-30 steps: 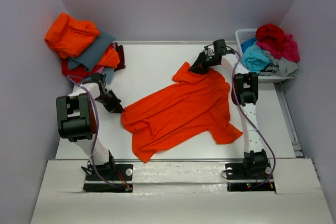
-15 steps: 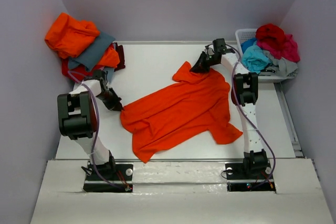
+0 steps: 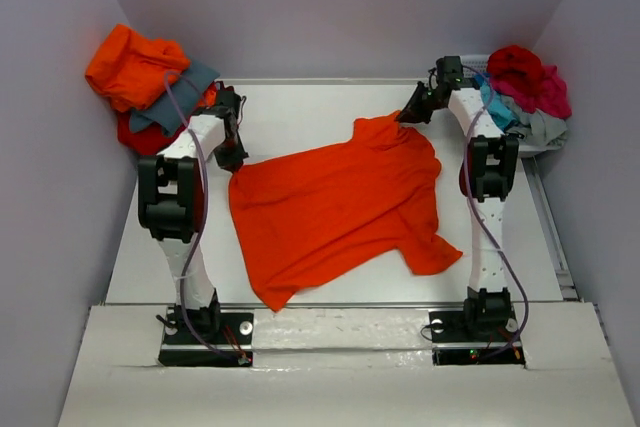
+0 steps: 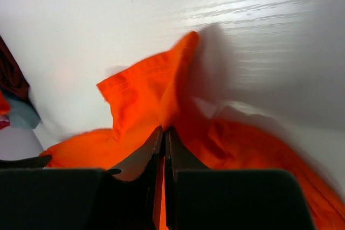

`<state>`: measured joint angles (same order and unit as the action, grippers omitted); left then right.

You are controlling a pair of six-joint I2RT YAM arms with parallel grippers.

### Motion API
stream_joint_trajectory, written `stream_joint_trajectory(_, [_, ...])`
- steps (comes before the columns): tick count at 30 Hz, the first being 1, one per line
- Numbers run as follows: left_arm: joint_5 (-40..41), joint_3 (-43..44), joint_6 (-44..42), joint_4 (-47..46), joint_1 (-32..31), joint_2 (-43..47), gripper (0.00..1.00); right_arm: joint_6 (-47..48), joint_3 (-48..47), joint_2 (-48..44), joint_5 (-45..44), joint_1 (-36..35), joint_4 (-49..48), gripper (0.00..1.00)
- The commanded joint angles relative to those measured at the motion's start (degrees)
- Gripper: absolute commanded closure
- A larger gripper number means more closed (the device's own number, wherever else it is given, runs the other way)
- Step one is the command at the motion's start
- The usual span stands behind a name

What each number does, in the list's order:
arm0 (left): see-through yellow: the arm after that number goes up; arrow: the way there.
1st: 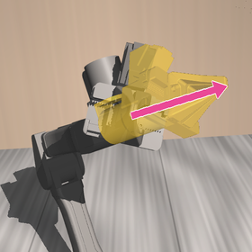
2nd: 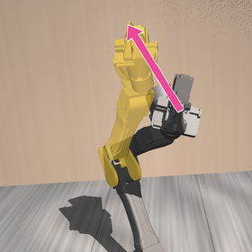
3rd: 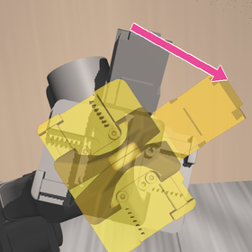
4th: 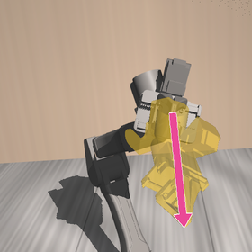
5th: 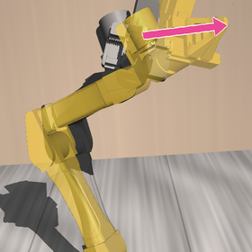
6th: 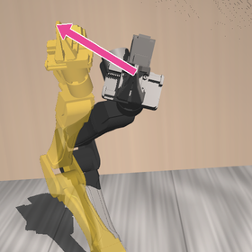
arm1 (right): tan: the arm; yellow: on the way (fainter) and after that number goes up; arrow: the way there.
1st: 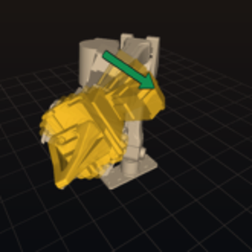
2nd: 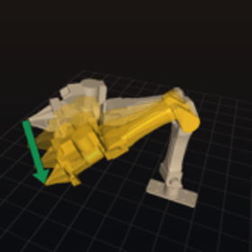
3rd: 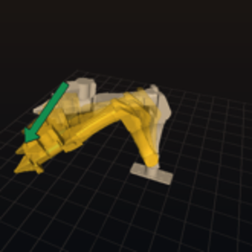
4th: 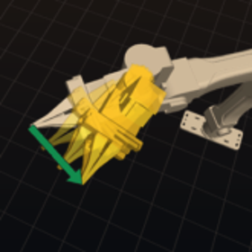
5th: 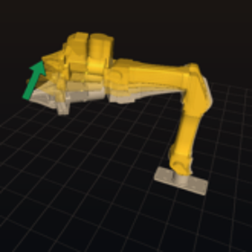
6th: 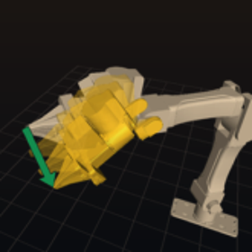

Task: Fold and stack the t-shirts
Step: Flatten the tshirt out

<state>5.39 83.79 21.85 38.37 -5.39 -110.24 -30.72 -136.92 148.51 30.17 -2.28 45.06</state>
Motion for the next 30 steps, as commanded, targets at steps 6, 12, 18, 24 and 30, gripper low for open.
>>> stream_joint_trajectory(6, [12.1, 21.0, -1.3, 7.0, -2.5, -9.7, 0.94, 2.6, 3.1, -11.0, -6.4, 3.6, 1.3, 0.93])
stream_joint_trajectory(12, [16.8, 34.7, -2.5, 10.7, -3.0, -15.7, 0.94, 3.2, 5.5, -14.5, -7.6, 4.1, 1.0, 0.93])
stream_joint_trajectory(18, [17.3, 45.6, -3.4, 12.2, -2.5, -21.6, 0.94, 3.8, 4.8, -14.7, -9.8, 4.7, 1.2, 0.93])
stream_joint_trajectory(24, [16.6, 49.4, -3.6, 11.2, -1.3, -25.2, 0.94, 3.9, -0.8, -12.6, -11.7, 5.2, 2.5, 0.93])
stream_joint_trajectory(30, [16.0, 52.5, -3.0, 11.3, -0.1, -28.3, 0.94, 2.6, -7.6, -9.6, -11.0, 5.7, 2.2, 0.93])
